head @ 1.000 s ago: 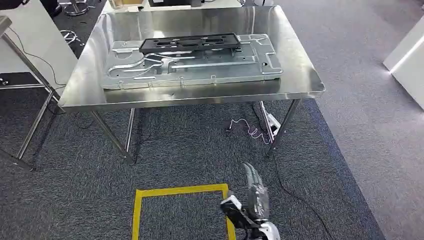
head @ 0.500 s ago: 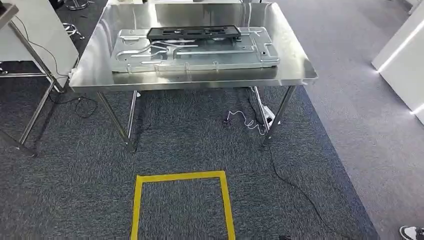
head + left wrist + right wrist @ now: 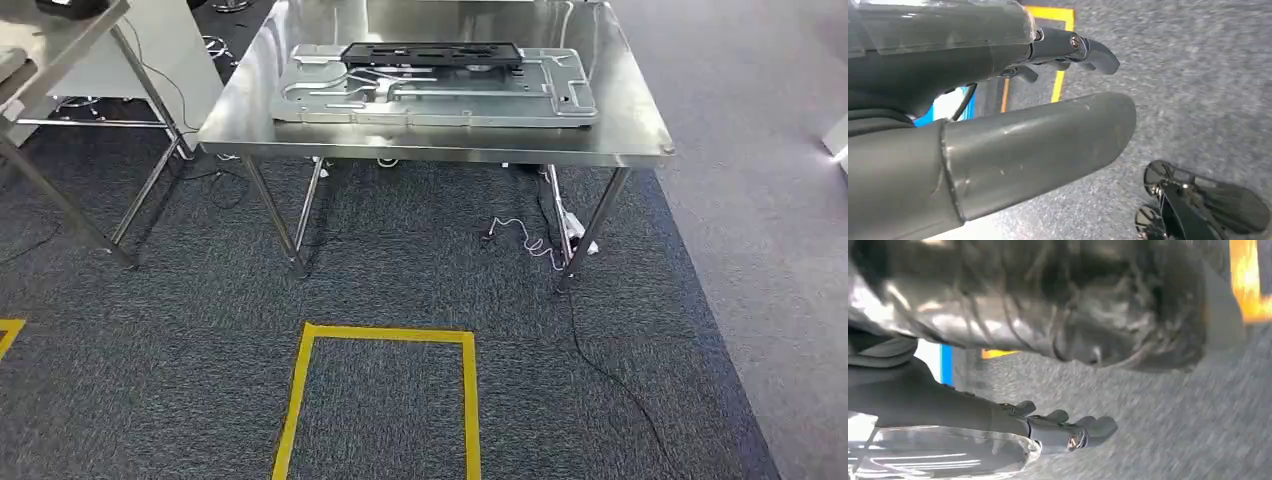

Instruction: Take the parts from the cabinet and place them on the table.

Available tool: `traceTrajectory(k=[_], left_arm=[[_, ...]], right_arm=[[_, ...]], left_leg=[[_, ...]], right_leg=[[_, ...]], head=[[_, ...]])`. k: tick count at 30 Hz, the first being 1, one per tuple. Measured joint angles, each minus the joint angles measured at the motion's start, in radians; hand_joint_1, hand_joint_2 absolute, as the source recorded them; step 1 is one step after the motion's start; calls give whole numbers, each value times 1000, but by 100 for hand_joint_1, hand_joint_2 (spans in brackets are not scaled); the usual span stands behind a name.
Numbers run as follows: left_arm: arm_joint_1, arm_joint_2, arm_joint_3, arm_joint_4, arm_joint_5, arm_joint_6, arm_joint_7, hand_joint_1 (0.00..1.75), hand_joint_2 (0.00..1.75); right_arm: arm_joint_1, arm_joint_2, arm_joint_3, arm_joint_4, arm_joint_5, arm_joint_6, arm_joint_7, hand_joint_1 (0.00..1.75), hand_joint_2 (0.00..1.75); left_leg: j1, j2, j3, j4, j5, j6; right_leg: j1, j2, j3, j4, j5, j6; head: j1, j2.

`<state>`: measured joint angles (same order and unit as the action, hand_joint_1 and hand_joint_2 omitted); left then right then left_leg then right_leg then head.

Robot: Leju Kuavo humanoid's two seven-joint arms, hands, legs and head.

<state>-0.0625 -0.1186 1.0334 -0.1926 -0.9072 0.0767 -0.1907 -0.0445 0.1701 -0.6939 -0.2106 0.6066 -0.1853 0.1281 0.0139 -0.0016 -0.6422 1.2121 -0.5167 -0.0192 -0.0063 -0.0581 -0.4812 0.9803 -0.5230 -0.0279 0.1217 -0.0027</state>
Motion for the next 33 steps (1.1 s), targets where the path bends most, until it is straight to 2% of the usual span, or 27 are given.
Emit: traceTrajectory(k=[1, 2, 3, 4, 6, 7, 8, 9, 10, 11, 12, 13, 14, 16, 17, 18, 20, 22, 23, 24, 25, 27, 28, 29, 31, 32, 33], left_arm=[[0, 0, 0, 0, -3, 0, 0, 0, 0], [-1, 0, 0, 0, -5, -1, 0, 0, 0], [-2, 0, 0, 0, -10, -2, 0, 0, 0], [-1, 0, 0, 0, -11, -2, 0, 0, 0], [1, 0, 0, 0, -11, -2, 2, 0, 0], [2, 0, 0, 0, -11, -2, 3, 0, 0], [2, -2, 0, 0, -11, -2, 5, 0, 0], [1, -2, 0, 0, -11, -2, 7, 0, 0], [-1, -2, 0, 0, -11, -2, 10, 0, 0], [-1, -2, 0, 0, -11, -2, 11, 0, 0], [-1, -2, 0, 0, -11, -2, 12, 0, 0], [0, -2, 0, 0, -11, -2, 14, 0, 0], [1, -2, 0, 0, -11, -1, 15, 0, 0], [0, -2, 0, 0, -11, -1, 16, 0, 0], [0, -3, 0, 0, -11, -1, 16, 0, 0], [-2, -3, 0, 0, -11, -1, 16, 0, 0], [-3, -3, 0, 0, -11, -1, 17, 0, 0], [1, -3, 0, 0, -11, -1, 17, 0, 0], [1, -3, 0, 0, -11, -1, 17, 0, 0], [1, -3, 0, 0, -11, -1, 18, 0, 0], [-1, -3, 0, 0, -11, -1, 18, 0, 0], [-3, -3, 0, 0, -11, 0, 18, 0, 0], [-1, -3, 0, 0, -11, -1, 18, 0, 0], [0, -3, 0, 0, -11, -1, 18, 0, 0], [4, -3, 0, 0, -12, 0, 19, 0, 0], [3, -3, 0, 0, -12, 0, 19, 0, 0], [-1, -3, 0, 0, -14, 0, 19, 0, 0]], right_arm=[[-1, 2, 0, 0, 12, 26, -9, 0, 0], [-3, 4, 0, 1, 25, 47, -18, 0, 0], [-2, 5, 0, 1, 32, 58, -26, 0, 0], [-3, 6, 1, 3, 38, 65, -29, 0, 0], [-10, 6, 2, 3, 44, 74, -29, 0, 0], [-12, 7, 4, 2, 45, 75, -29, 0, 0], [-11, 6, 6, 3, 46, 75, -29, 0, 0], [-9, 6, 8, 3, 47, 77, -28, 0, 0], [-6, 6, 9, 3, 49, 78, -27, 0, 0], [-5, 6, 9, 4, 51, 81, -24, 0, 0], [-4, 6, 10, 5, 52, 83, -22, 0, 0], [-3, 6, 10, 6, 55, 84, -22, 0, 0], [-2, 6, 10, 6, 58, 84, -22, 0, 0], [-2, 6, 10, 7, 60, 85, -22, 0, 0], [0, 6, 10, 7, 60, 85, -22, 0, 0], [4, 6, 10, 9, 60, 85, -22, 0, 0], [1, 6, 11, 9, 60, 85, -22, 0, 0], [-4, 6, 11, 9, 60, 85, -22, 0, 0], [-3, 7, 11, 9, 60, 85, -22, 0, 0], [-2, 7, 11, 9, 60, 85, -22, 0, 0], [0, 7, 11, 9, 60, 85, -22, 0, 0], [1, 7, 11, 10, 60, 85, -22, 0, 0], [1, 7, 11, 10, 60, 85, -22, 0, 0], [1, 7, 11, 10, 60, 86, -22, 0, 0], [-1, 8, 11, 10, 60, 87, -22, 0, 0], [-2, 8, 11, 10, 60, 87, -22, 0, 0], [-1, 8, 11, 10, 59, 90, -21, 0, 0]], left_leg=[[0, 12, 59, -90, 29, 4], [-2, 44, 113, -178, 34, 11], [-13, 64, 129, -204, 22, 20], [-15, 60, 119, -199, 27, 28], [-15, 46, 110, -207, 21, 36], [-7, 36, 112, -218, 28, 46], [-4, 29, 116, -223, 35, 53], [-3, 24, 112, -223, 40, 61], [-3, 15, 106, -223, 42, 65], [-4, 8, 102, -223, 44, 67], [-4, -2, 99, -221, 45, 67], [-4, -13, 97, -219, 45, 67], [-4, -25, 98, -217, 45, 67], [-4, -51, 99, -209, 43, 64], [-3, -61, 97, -205, 41, 60], [-8, -68, 89, -197, 40, 51], [-1, -89, 75, -196, 47, 35], [-4, -112, 72, -202, 56, 20], [0, -88, 68, -190, 45, 20], [-2, -42, 52, -152, 18, 15], [0, -19, 19, -82, -23, 9], [1, -8, -57, 81, -92, -1], [1, -6, -72, 116, -95, -3], [1, -5, -64, 102, -77, -2], [0, 4, 22, -58, 8, 4], [-3, 28, 73, -150, 44, 10], [-11, 72, 97, -202, 29, 17]], right_leg=[[0, -10, -1, 4, -1, 2], [1, -19, 0, 8, -4, 6], [6, -27, -6, 13, -5, 11], [9, -35, -5, 13, -5, 17], [9, -47, -3, 11, -4, 24], [15, -55, -1, 12, -6, 33], [7, -14, -7, 31, -23, 41], [5, 24, -30, 76, -59, 43], [1, 43, -69, 157, -106, 45], [-1, 49, -106, 234, -141, 47], [-2, 52, -139, 299, -162, 48], [-3, 53, -154, 328, -157, 49], [-6, 54, -144, 302, -125, 50], [-11, 67, -73, 140, -21, 47], [-13, 97, -40, 58, 15, 44], [-13, 149, -36, 40, -1, 41], [-10, 133, -42, 39, 1, 40], [-13, 111, -39, 30, 8, 28], [-20, 94, -31, 23, 13, 20], [-18, 87, -31, 19, 15, 13], [-15, 71, -32, 19, 15, 11], [-11, 41, -33, 20, 14, 9], [-10, 28, -34, 21, 13, 9], [-8, 16, -33, 21, 12, 8], [-8, -6, -28, 21, 9, 11], [-7, -15, -24, 21, 7, 13], [-1, -24, -24, 22, 4, 18]], head=[[0, 0], [0, 0], [0, 0], [1, 0], [1, 0], [1, 0], [1, 0], [2, 0], [1, 0], [1, 0], [1, 0], [1, 0], [1, 0], [1, 0], [1, 0], [1, 0], [1, 0], [1, 0], [1, 0], [-1, 0], [-1, 0], [-1, 0], [-2, 0], [-1, 0], [-2, 0], [-2, 0], [-1, 0]])
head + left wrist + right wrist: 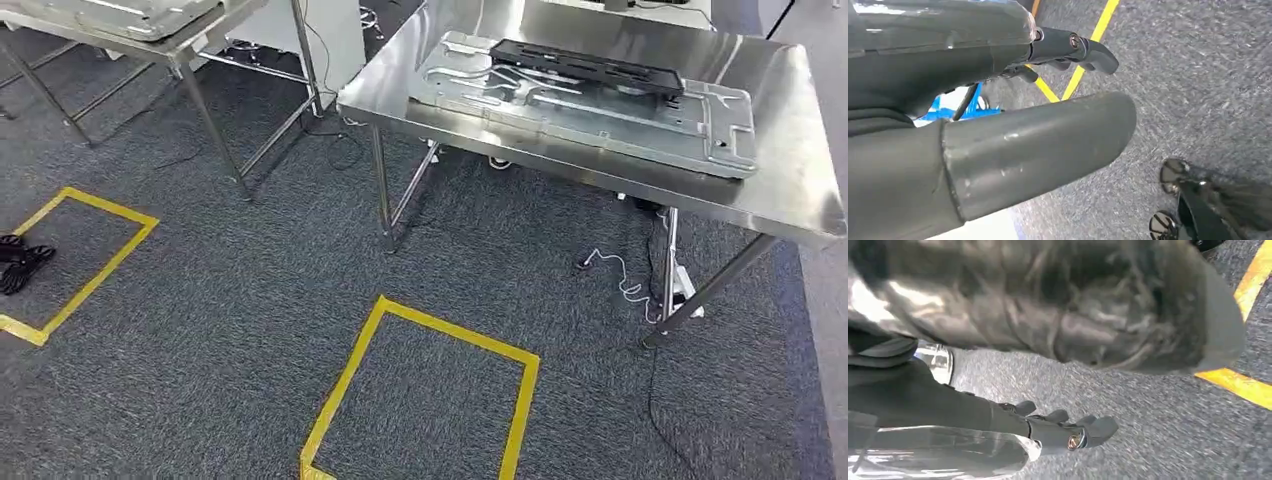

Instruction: Take the parts from the cabinet and place them on the table.

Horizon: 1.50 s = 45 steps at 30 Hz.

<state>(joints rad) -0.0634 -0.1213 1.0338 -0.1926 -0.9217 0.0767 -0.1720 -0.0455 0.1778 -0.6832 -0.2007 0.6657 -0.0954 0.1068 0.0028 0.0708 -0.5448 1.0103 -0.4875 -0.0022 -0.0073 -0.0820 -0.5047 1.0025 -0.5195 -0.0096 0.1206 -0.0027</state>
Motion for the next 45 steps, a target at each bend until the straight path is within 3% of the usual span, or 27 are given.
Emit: traceTrajectory(k=[4, 5, 7, 9, 10, 12, 14, 15, 16, 19, 20, 22, 24, 26, 27, 29, 30, 31, 35, 36, 37, 38, 40, 41, 43, 44, 45], left_arm=[[4, 0, 0, 0, -6, 6, -3, 0, 0], [3, -1, 0, 0, -8, 6, -3, 0, 0], [2, -3, 0, 0, -11, 9, -3, 0, 0], [0, -3, 0, 0, -14, 9, -3, 0, 0], [0, -3, 0, 0, -15, 9, -3, 0, 0], [1, -3, 0, 0, -17, 9, -3, 0, 0], [1, -3, 0, 0, -18, 8, -3, 0, 0], [1, -3, 0, 0, -19, 8, -3, 0, 0], [0, -4, 0, 0, -20, 8, -3, 0, 0], [-1, -4, 0, 0, -21, 8, -3, 0, 0], [1, -3, 0, 0, -21, 9, -3, 0, 0], [1, -5, 0, 0, -24, 9, -3, 0, 0], [-1, -5, 0, 0, -26, 12, -3, 0, 0], [-1, -5, 0, 0, -27, 12, -3, 0, 0], [1, -5, 0, 0, -27, 12, -3, 0, 0], [3, -5, 0, 0, -27, 12, -3, 0, 0], [2, -5, 0, 0, -27, 12, -3, 0, 0], [-3, -5, 0, 0, -27, 12, -3, 0, 0], [3, -5, 0, 0, -30, 12, -3, 0, 0], [4, -5, 0, 0, -31, 11, -3, 0, 0], [4, -5, 0, 0, -32, 11, -3, 0, 0], [3, -5, 0, 0, -34, 11, -3, 0, 0], [0, -5, 0, 0, -39, 11, -3, 0, 0], [0, -5, 0, 0, -39, 11, -3, 0, 0], [1, -5, 0, 0, -39, 11, -2, 0, 0], [0, -5, 0, 0, -39, 11, -2, 0, 0], [0, -5, 0, 0, -39, 11, -2, 0, 0]], right_arm=[[-8, 0, 0, 0, -2, 11, 1, 0, 0], [-8, -1, 0, 0, -2, 13, 1, 0, 0], [-4, -2, 0, 0, -2, 18, 3, 0, 0], [0, -4, 0, 0, -2, 20, 13, 0, 0], [2, -4, 0, 0, -2, 21, 15, 0, 0], [5, -4, 0, 0, -1, 22, 16, 0, 0], [5, -5, 0, 0, 3, 22, 16, 0, 0], [5, -5, 0, 0, 4, 23, 16, 0, 0], [6, -6, 0, 0, 4, 24, 16, 0, 0], [3, -8, 0, 0, 4, 26, 16, 0, 0], [1, -8, 0, 0, 4, 27, 16, 0, 0], [3, -8, -1, 0, 5, 28, 16, 0, 0], [8, -8, 0, 0, 8, 32, 16, 0, 0], [9, -8, 0, 1, 12, 32, 16, 0, 0], [8, -8, 0, 1, 14, 32, 17, 0, 0], [7, -7, 0, 1, 15, 32, 17, 0, 0], [7, -6, 0, 1, 16, 32, 17, 0, 0], [9, -6, 0, 1, 16, 32, 17, 0, 0], [-2, -5, 0, 1, 21, 33, 18, 0, 0], [-3, -6, 0, 1, 22, 34, 18, 0, 0], [-2, -6, 0, 1, 22, 35, 18, 0, 0], [1, -6, 0, 1, 22, 36, 18, 0, 0], [4, -6, 0, 1, 22, 38, 18, 0, 0], [5, -6, 0, 1, 22, 38, 18, 0, 0], [7, -6, 0, 2, 23, 39, 18, 0, 0], [7, -6, 0, 2, 25, 39, 18, 0, 0], [8, -6, 0, 2, 25, 40, 18, 0, 0]], left_leg=[[-6, -39, -13, -5, 9, 24], [4, -46, -4, -16, 18, 34], [4, -61, -8, -17, 23, 45], [2, -79, -14, -16, 26, 49], [2, -91, -16, -14, 26, 50], [2, -115, -15, -10, 26, 49], [2, -142, -15, 0, 23, 45], [3, -150, -16, 4, 21, 42], [0, -158, -22, 8, 20, 34], [7, -182, -31, 4, 30, 13], [5, -186, -37, 6, 30, 6], [3, -102, -58, 61, -13, 1], [7, -85, -125, 205, -91, -6], [9, -81, -171, 309, -121, -11], [9, -77, -157, 287, -97, -11], [10, -61, -74, 136, -21, -7], [8, -26, -24, 49, 11, -3], [-1, 14, -6, 2, -1, -3], [-5, -36, -15, -1, 9, 23], [1, -46, -4, -10, 15, 32], [2, -54, -5, -11, 18, 37], [2, -63, -8, -10, 19, 39], [-2, -85, -11, -10, 19, 44], [-4, -99, -12, -8, 19, 45], [-6, -128, -11, -3, 19, 45], [-7, -142, -10, -1, 18, 44], [-8, -155, -9, 2, 17, 42]], right_leg=[[5, -28, 5, -2, 0, 18], [1, -21, 4, 3, -9, 26], [-2, 55, -34, 94, -76, 30], [-5, 76, -116, 263, -152, 32], [-5, 78, -141, 311, -161, 33], [-6, 79, -124, 266, -104, 32], [-9, 101, -43, 85, 1, 27], [-9, 128, -17, 28, 4, 21], [-5, 154, -16, 19, -5, 23], [3, 126, -20, 20, 2, 14], [-9, 111, -16, 8, 9, 2], [-9, 88, -14, 1, 14, -10], [-6, 63, -17, 2, 13, -13], [-6, 36, -20, 3, 12, -13], [-6, 22, -19, 3, 11, -12], [-6, 0, -13, 3, 8, -7], [-5, -10, -9, 3, 5, -3], [4, -21, -9, 6, 0, 5], [3, -59, 2, 4, -5, 25], [-5, -32, 5, 17, -18, 33], [-6, 26, -13, 54, -48, 35], [-6, 54, -45, 120, -87, 35], [-6, 73, -121, 269, -151, 36], [-5, 76, -142, 306, -153, 35], [-5, 81, -119, 241, -85, 28], [-5, 90, -81, 155, -32, 22], [-4, 118, -43, 65, 14, 15]], head=[[0, 0], [0, 0], [0, 0], [0, 0], [0, 0], [0, 0], [0, 0], [0, 0], [0, 0], [0, 0], [1, 0], [0, 0], [0, 0], [0, 0], [0, 0], [0, 0], [0, 0], [0, 0], [1, 0], [1, 0], [1, 0], [1, 0], [1, 0], [1, 0], [1, 0], [1, 0], [1, 0]])
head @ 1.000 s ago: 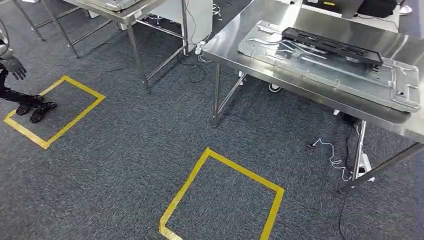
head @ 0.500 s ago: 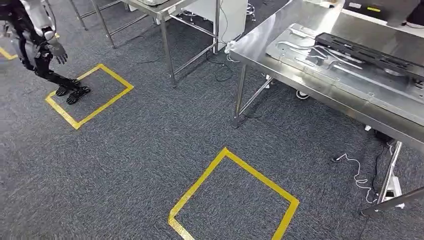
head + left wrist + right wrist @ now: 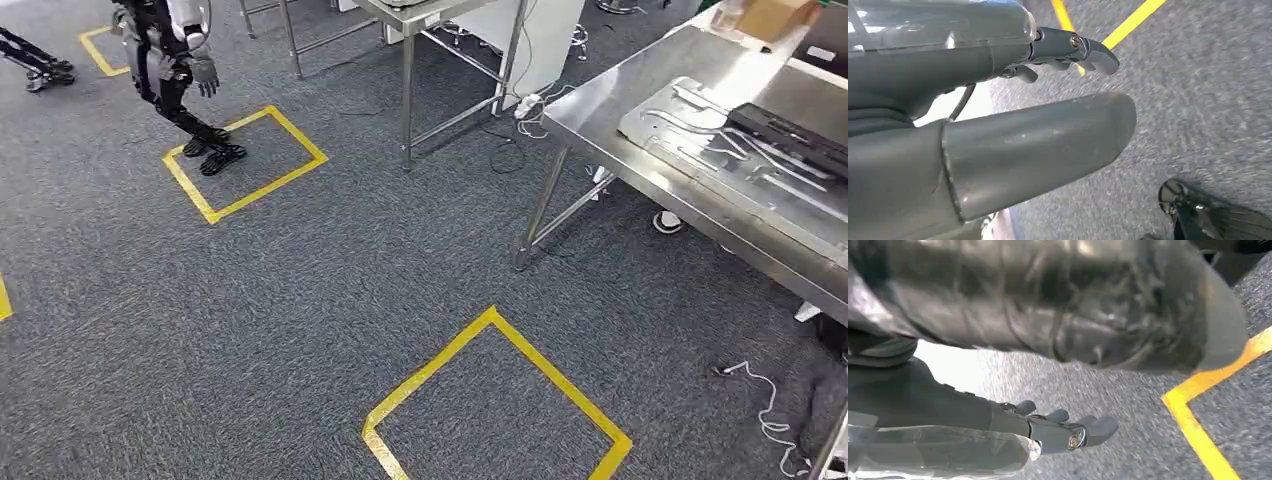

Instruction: Take the parts from the cabinet and place them on the table.

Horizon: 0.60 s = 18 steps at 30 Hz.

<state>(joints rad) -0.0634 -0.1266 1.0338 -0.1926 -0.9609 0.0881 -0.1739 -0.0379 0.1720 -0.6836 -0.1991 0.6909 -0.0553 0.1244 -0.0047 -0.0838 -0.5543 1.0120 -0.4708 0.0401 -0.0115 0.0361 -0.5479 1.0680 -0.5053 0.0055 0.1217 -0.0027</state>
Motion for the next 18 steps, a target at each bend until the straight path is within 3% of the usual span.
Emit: traceTrajectory(k=[1, 2, 5, 6, 7, 8, 10, 11, 12, 13, 15, 16, 17, 18], left_arm=[[1, -3, 0, 0, 0, 0, 1, 0, 0], [-2, -3, 0, 0, -2, 0, 1, 0, 0], [2, -3, 0, 0, -3, 0, 1, 0, 0], [3, -3, 0, 0, -3, 2, 1, 0, 0], [4, -4, 0, 0, -3, 3, 1, 0, 0], [2, -4, 0, 0, -3, 3, 0, 0, 0], [-3, -4, 0, 0, -3, 4, -2, 0, 0], [-3, -4, 0, 0, -3, 5, -2, 0, 0], [-2, -4, 0, 0, -3, 5, -2, 0, 0], [0, -4, 0, 0, -3, 5, -3, 0, 0], [3, -3, 0, 0, -3, 5, -3, 0, 0], [2, -3, 0, 0, -3, 5, -3, 0, 0], [-1, -3, 0, 0, -3, 5, -4, 0, 0], [-2, -3, 0, 0, -3, 5, -5, 0, 0]], right_arm=[[2, -1, 0, 0, 0, 1, 0, 0, 0], [3, -2, 0, 0, 2, 2, 0, 0, 0], [-3, -2, 0, 0, 8, 3, -2, 0, 0], [-4, -1, 0, 0, 9, 4, -2, 0, 0], [-3, 0, 0, 0, 10, 5, -2, 0, 0], [-1, 0, 0, 0, 11, 5, -3, 0, 0], [3, 1, 0, 0, 11, 8, -4, 0, 0], [3, 2, -1, 1, 11, 7, -4, 0, 0], [3, 2, 0, 1, 11, 7, -4, 0, 0], [2, 2, 0, 1, 11, 7, -4, 0, 0], [1, 3, 0, 1, 11, 7, -4, 0, 0], [2, 3, 0, 1, 11, 7, -4, 0, 0], [2, 3, 0, 1, 11, 7, -4, 0, 0], [1, 3, 0, 1, 11, 7, -4, 0, 0]], left_leg=[[1, -7, -5, 2, -1, -3], [0, -19, -12, 8, -1, -8], [9, -48, -18, 0, 8, -28], [6, -51, -21, 6, 5, -34], [4, 0, -31, 32, -13, -35], [5, 36, -57, 86, -47, -39], [11, 66, -135, 244, -122, -49], [13, 70, -163, 300, -137, -53], [17, 73, -168, 310, -128, -57], [19, 78, -148, 269, -97, -59], [22, 103, -50, 91, -9, -60], [20, 143, -9, 11, 5, -57], [10, 150, -4, 1, -3, -49], [9, 137, -6, 3, 0, -41]], right_leg=[[0, 52, 12, -28, -14, -7], [1, 52, 11, -45, -9, -6], [8, 21, 12, -45, -8, -11], [-10, 5, 19, -62, 0, -21], [-5, -9, 27, -68, 1, -26], [-3, -21, 29, -70, 1, -33], [2, -52, 29, -69, -2, -35], [2, -67, 28, -68, -3, -35], [2, -81, 29, -68, -5, -33], [1, -93, 31, -67, -8, -31], [0, -116, 42, -65, -16, -24], [1, -126, 47, -64, -20, -18], [8, -136, 47, -60, -26, -10], [8, -143, 47, -62, -25, -7]], head=[[-1, 0], [0, 0], [0, 0], [0, 0], [-1, 0], [-2, 0], [-2, 0], [-2, 0], [-2, 0], [-2, 0], [-2, 0], [-2, 0], [-2, 0], [-2, 0]])
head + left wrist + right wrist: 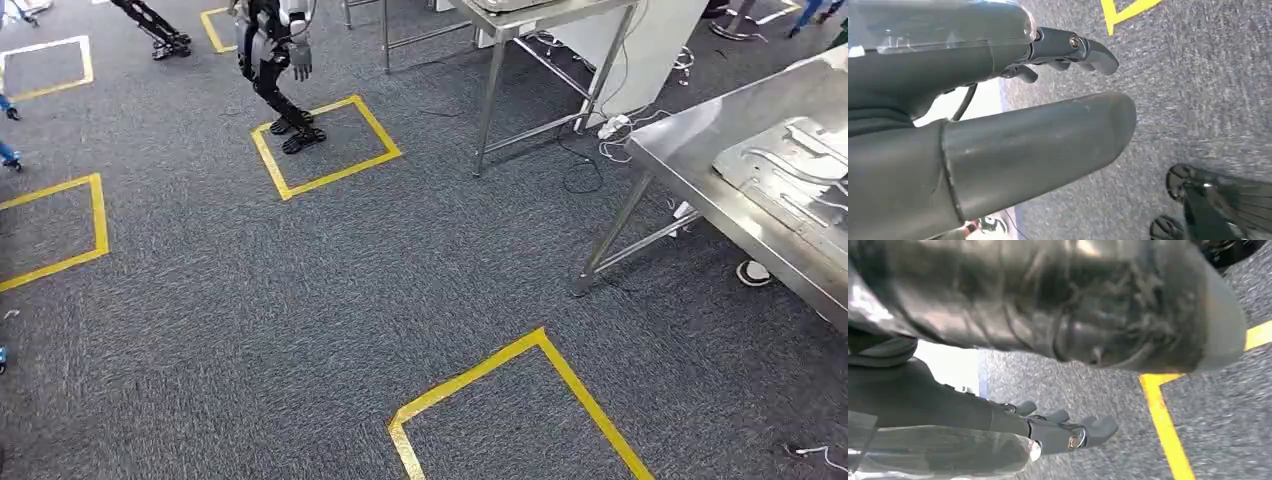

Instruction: Take the parts from the cabinet and place them on the table.

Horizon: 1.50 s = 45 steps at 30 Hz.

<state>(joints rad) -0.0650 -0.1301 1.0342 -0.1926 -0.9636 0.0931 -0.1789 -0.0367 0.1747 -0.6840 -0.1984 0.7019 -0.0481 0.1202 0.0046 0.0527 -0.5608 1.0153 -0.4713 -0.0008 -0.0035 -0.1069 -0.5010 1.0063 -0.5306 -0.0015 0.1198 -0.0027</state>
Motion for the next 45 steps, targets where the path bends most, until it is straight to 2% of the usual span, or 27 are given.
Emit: traceTrajectory(k=[3, 5, 8, 10, 12, 13, 14, 18, 20, 21, 23, 24, 26, 27, 28, 29, 33, 34, 35, 36, 38, 39, 40, 42, 43, 44, 45], left_arm=[[5, 0, 0, 0, 0, 0, 0, 0, 0], [4, 0, 0, 0, 0, 0, 0, 0, 0], [2, 0, 0, 0, 0, 0, 0, 0, 0], [2, 0, 0, 0, 0, 1, 0, 0, 0], [2, 0, 0, 0, 0, 1, 0, 0, 0], [2, 0, 0, 0, 0, 1, 0, 0, 0], [2, 0, 0, 0, 0, 1, 0, 0, 0], [6, 0, 0, 0, 0, 1, -2, 0, 0], [5, -1, 0, 0, -1, 0, -3, 0, 0], [2, -1, 0, 0, -4, 0, -5, 0, 0], [-1, 0, 0, 0, -6, 0, -6, 0, 0], [1, 0, 0, 0, -6, -1, -6, 0, 0], [5, 0, 0, 0, -7, -2, -7, 0, 0], [6, 0, 0, 0, -8, -2, -9, 0, 0], [6, 0, 0, 0, -9, -1, -9, 0, 0], [2, 0, 0, 0, -11, -1, -10, 0, 0], [6, 0, 0, 0, -18, 1, -15, 0, 0], [6, 0, 0, 0, -18, 1, -15, 0, 0], [5, -2, 0, 0, -18, 1, -15, 0, 0], [4, -1, 0, 0, -19, 1, -13, 0, 0], [2, -1, 0, 0, -21, 1, -11, 0, 0], [2, -1, 0, 0, -21, 1, -10, 0, 0], [2, -1, 0, 0, -23, 1, -9, 0, 0], [2, -1, 0, 0, -26, 1, -9, 0, 0], [2, -1, 0, 0, -25, 2, -9, 0, 0], [3, -1, 2, 0, -4, 15, -9, 0, 0], [-1, -1, 12, 0, 23, 28, -9, 0, 0]], right_arm=[[-14, 0, 0, 0, 0, 0, 0, 0, 0], [-10, 0, 0, 0, 0, 0, 0, 0, 0], [-5, 0, 0, 0, 0, 0, 0, 0, 0], [-3, 0, 0, 1, 0, 0, 0, 0, 0], [-2, 0, 0, 1, 0, 0, 0, 0, 0], [0, 0, 0, 2, 0, 0, 0, 0, 0], [2, 0, 0, 2, 0, 0, 0, 0, 0], [-5, 0, 0, 2, 0, 0, 0, 0, 0], [-3, 0, 0, 2, 0, 0, -2, 0, 0], [-1, 0, 0, 2, 0, 1, -3, 0, 0], [2, 0, 0, 2, 0, 3, -3, 0, 0], [2, 0, 0, 2, 0, 3, -3, 0, 0], [0, 0, 0, 2, 0, 3, -6, 0, 0], [0, 1, 0, 2, 1, 4, -12, 0, 0], [0, 3, 0, 2, 1, 6, -19, 0, 0], [0, 3, 0, 2, 1, 6, -20, 0, 0], [-11, 10, 0, 2, -3, 14, -20, 0, 0], [-12, 11, 0, 2, -3, 14, -20, 0, 0], [-11, 12, -1, 2, -3, 14, -20, 0, 0], [-9, 13, -1, 2, -3, 14, -20, 0, 0], [-5, 14, -1, 2, -3, 14, -21, 0, 0], [-4, 15, -1, 2, -1, 14, -22, 0, 0], [-2, 16, -1, 3, 0, 14, -26, 0, 0], [-1, 16, -2, 3, 3, 16, -35, 0, 0], [0, 16, -2, 3, 3, 16, -37, 0, 0], [4, 16, -2, 3, 3, 18, -37, 0, 0], [5, 16, -3, 3, 3, 18, -37, 0, 0]], left_leg=[[0, -27, 0, -9, 5, 17], [5, -43, 1, -17, 12, 30], [2, -73, -4, -16, 13, 37], [1, -100, -3, -14, 13, 36], [1, -129, 0, -7, 11, 33], [2, -141, -2, -2, 9, 30], [-2, -150, -8, 4, 7, 23], [5, -194, -26, -2, 18, -6], [2, -98, -41, 45, -16, -8], [4, -76, -74, 111, -56, -12], [8, -66, -151, 270, -126, -20], [8, -64, -169, 311, -131, -23], [9, -57, -132, 244, -79, -24], [9, -47, -76, 143, -30, -22], [8, -22, -24, 52, 4, -18], [0, 29, -3, 3, -8, -9], [-6, -14, -7, -3, 0, 10], [4, -24, 5, -14, 8, 20], [4, -33, 6, -16, 10, 22], [4, -41, 4, -16, 12, 28], [1, -61, 1, -16, 11, 33], [1, -74, 1, -15, 12, 34], [1, -89, 2, -15, 11, 33], [2, -120, 6, -10, 10, 31], [3, -134, 6, -6, 7, 27], [6, -144, 1, -1, 4, 22], [-1, -153, -8, 10, 1, 15]], right_leg=[[-2, -19, 9, -3, -4, 16], [-9, 75, -17, 62, -55, 23], [-10, 104, -133, 292, -155, 26], [-10, 105, -145, 298, -120, 24], [-11, 120, -77, 139, -17, 18], [-14, 159, -41, 53, 22, 15], [-15, 209, -35, 30, 5, 11], [-12, 160, -33, 17, 16, -8], [-13, 134, -24, 3, 23, -24], [-10, 116, -24, 3, 22, -28], [-6, 83, -24, 4, 19, -31], [-5, 68, -25, 4, 18, -31], [-5, 44, -22, 4, 15, -29], [-5, 31, -17, 5, 11, -25], [-5, 21, -13, 7, 8, -21], [1, 12, -11, 9, 3, -15], [4, -19, 1, 4, -2, 3], [-2, -1, 3, 9, -12, 14], [-5, 50, -7, 37, -33, 17], [-5, 80, -34, 91, -69, 18], [-7, 101, -119, 258, -145, 21], [-7, 103, -148, 311, -154, 21], [-8, 103, -155, 316, -136, 20], [-11, 110, -105, 191, -41, 18], [-14, 132, -68, 105, 7, 16], [-19, 191, -46, 48, 17, 12], [-19, 217, -42, 30, 11, 10]], head=[[0, 0], [1, 0], [0, 0], [0, 0], [0, 0], [0, 0], [0, 0], [0, 0], [-1, 0], [0, 0], [0, 0], [0, 0], [0, 0], [0, 0], [0, 0], [0, 0], [0, 0], [0, 0], [0, 0], [0, 0], [0, 0], [0, 0], [0, 0], [0, 0], [0, 0], [0, 0], [0, 0]])
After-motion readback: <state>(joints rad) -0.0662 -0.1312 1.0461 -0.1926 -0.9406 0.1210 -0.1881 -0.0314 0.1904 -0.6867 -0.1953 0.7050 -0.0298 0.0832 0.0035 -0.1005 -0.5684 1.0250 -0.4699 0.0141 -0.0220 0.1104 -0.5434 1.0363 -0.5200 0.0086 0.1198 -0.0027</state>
